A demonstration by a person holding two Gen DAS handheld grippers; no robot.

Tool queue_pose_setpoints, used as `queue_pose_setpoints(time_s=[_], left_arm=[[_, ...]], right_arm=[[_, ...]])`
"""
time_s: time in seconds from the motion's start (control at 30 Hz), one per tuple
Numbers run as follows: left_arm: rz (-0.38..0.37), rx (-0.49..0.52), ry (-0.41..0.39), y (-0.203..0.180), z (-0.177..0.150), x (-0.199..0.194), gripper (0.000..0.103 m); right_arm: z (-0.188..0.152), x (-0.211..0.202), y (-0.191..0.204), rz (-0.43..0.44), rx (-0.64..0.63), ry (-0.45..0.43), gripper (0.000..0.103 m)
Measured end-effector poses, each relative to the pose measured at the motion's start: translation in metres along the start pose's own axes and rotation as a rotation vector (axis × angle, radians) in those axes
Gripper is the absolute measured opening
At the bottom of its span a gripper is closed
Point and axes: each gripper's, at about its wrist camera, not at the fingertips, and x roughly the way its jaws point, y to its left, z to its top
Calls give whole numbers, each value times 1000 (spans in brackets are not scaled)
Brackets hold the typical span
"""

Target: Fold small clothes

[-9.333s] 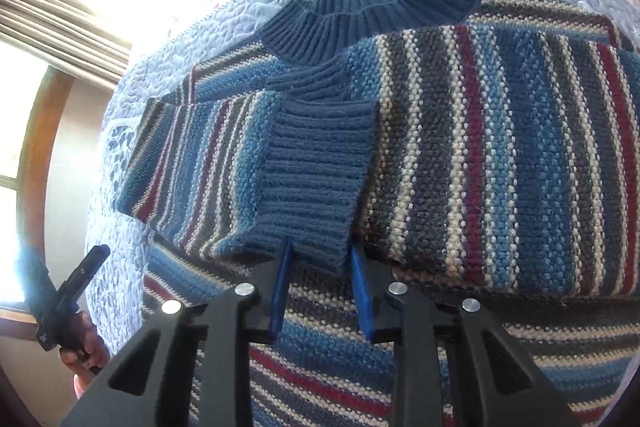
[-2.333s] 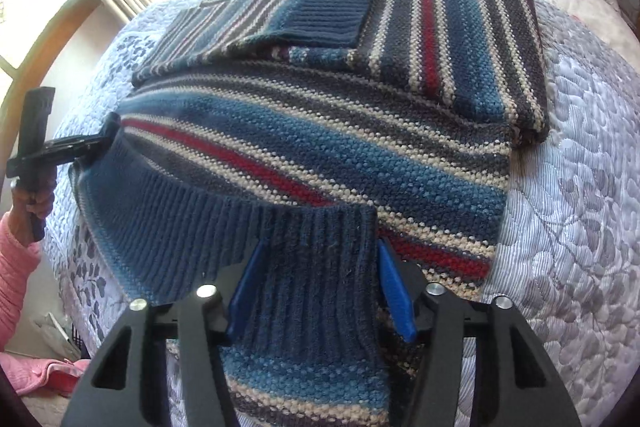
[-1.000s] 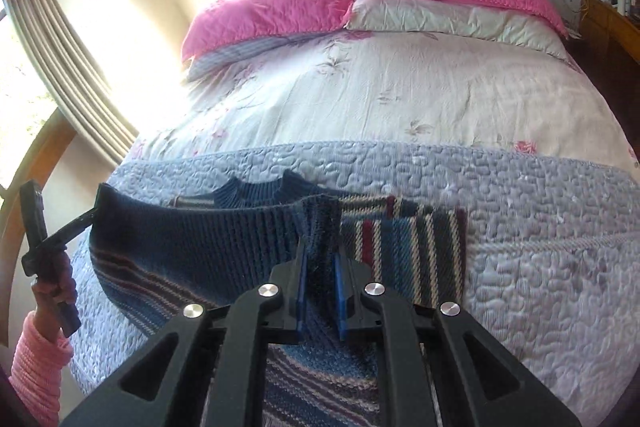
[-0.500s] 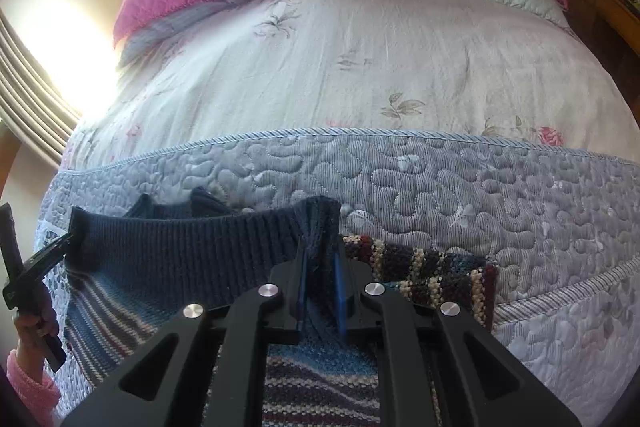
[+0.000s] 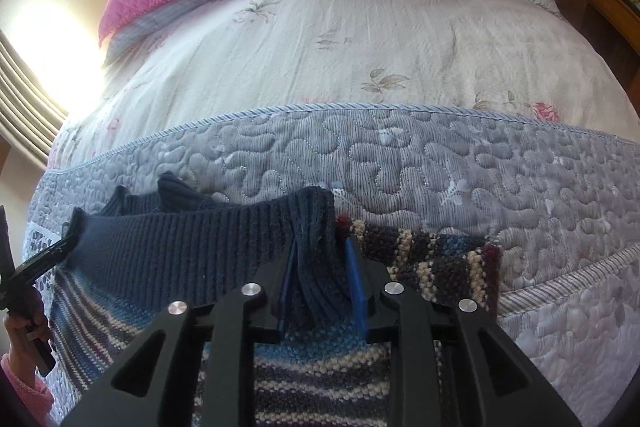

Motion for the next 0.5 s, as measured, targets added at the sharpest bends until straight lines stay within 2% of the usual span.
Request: queue_pose_setpoints(time_s=[0.1,0.17,0.3,0.37,0.5], left_arm=[[9,-2,-30,5,-10,-29,42],[-15,5,-57,5,-25,-52,43],[-59,73,-103,-5,-66,-92,49],[-80,131,-96,-14,-88,-103,53],[-121,168,-45,-27,-121,-102,53]], right_arm=[[-12,-31,-8,60,16,-11,28],[-30,-49,-15,95,12,4,31],[-82,-76,-26,87,-40,52,35],[-111,-85,-38,106,-24,76,37],[-154,-84,-53,140,4,130,39]])
